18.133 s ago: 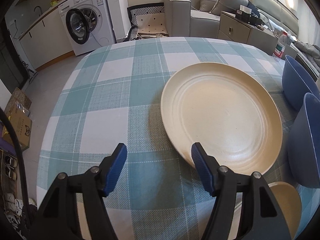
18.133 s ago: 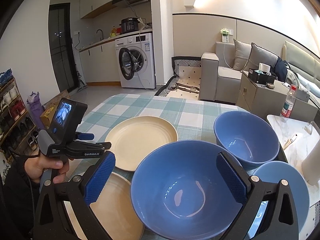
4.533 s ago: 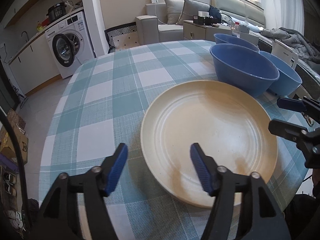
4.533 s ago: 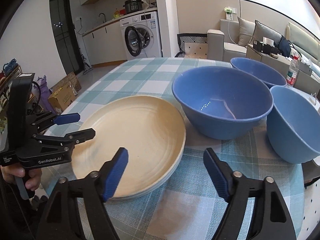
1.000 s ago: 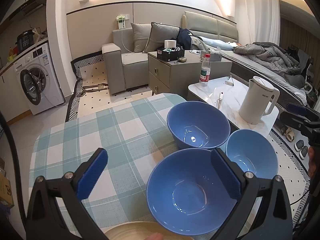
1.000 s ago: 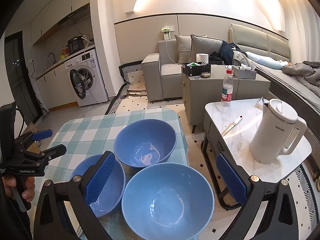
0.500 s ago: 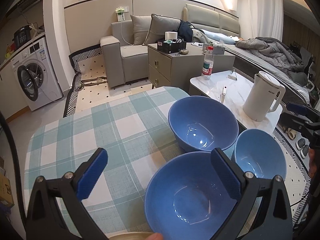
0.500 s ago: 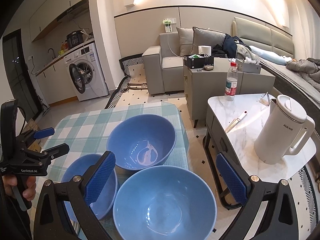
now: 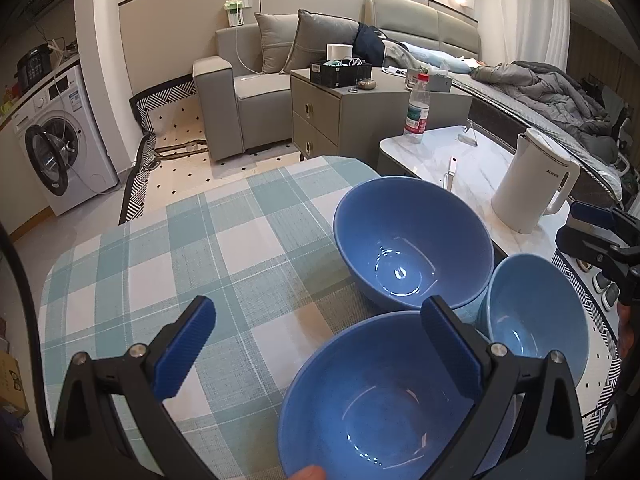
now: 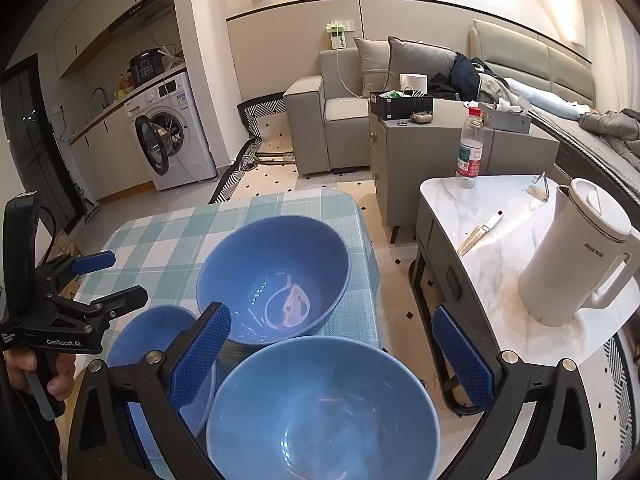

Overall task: Organize plates and bowls
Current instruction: 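Close both grippers on the rim of the nearest darker blue bowl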

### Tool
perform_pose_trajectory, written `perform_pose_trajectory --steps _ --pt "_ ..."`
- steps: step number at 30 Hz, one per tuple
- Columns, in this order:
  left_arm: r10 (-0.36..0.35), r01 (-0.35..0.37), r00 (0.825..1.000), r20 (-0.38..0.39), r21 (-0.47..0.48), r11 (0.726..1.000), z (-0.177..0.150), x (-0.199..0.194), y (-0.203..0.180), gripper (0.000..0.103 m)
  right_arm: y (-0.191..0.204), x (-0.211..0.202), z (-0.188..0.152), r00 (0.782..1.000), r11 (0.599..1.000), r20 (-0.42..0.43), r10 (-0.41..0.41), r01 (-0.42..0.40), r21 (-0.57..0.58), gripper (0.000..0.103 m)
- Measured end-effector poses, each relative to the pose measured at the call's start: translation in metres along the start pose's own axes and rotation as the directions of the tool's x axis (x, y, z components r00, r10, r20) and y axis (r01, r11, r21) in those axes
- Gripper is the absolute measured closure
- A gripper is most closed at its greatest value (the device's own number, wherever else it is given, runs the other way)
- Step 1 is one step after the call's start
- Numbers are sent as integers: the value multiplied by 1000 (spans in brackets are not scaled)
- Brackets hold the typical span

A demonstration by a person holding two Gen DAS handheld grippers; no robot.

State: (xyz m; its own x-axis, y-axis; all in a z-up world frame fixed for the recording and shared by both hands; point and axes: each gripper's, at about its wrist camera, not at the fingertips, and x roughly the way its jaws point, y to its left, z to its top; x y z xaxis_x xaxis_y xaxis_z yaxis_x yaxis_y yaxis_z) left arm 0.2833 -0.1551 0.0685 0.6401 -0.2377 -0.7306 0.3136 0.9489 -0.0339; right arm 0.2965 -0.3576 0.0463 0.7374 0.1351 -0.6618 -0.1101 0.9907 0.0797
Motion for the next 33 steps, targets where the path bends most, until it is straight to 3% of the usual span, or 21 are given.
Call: perform_pose_trajectory --steps 17,27,33 --pt "-30 29 999 -39 -17 999 9 31 -5 0 -16 34 7 998 999 -52 38 -37 21 1" --pt "-41 41 998 -54 -2 999 15 46 -11 7 -22 55 10 995 999 -96 36 -33 36 1" --pt "-50 49 996 -67 -14 999 15 55 -9 12 -20 68 13 992 999 -120 43 -39 35 11"
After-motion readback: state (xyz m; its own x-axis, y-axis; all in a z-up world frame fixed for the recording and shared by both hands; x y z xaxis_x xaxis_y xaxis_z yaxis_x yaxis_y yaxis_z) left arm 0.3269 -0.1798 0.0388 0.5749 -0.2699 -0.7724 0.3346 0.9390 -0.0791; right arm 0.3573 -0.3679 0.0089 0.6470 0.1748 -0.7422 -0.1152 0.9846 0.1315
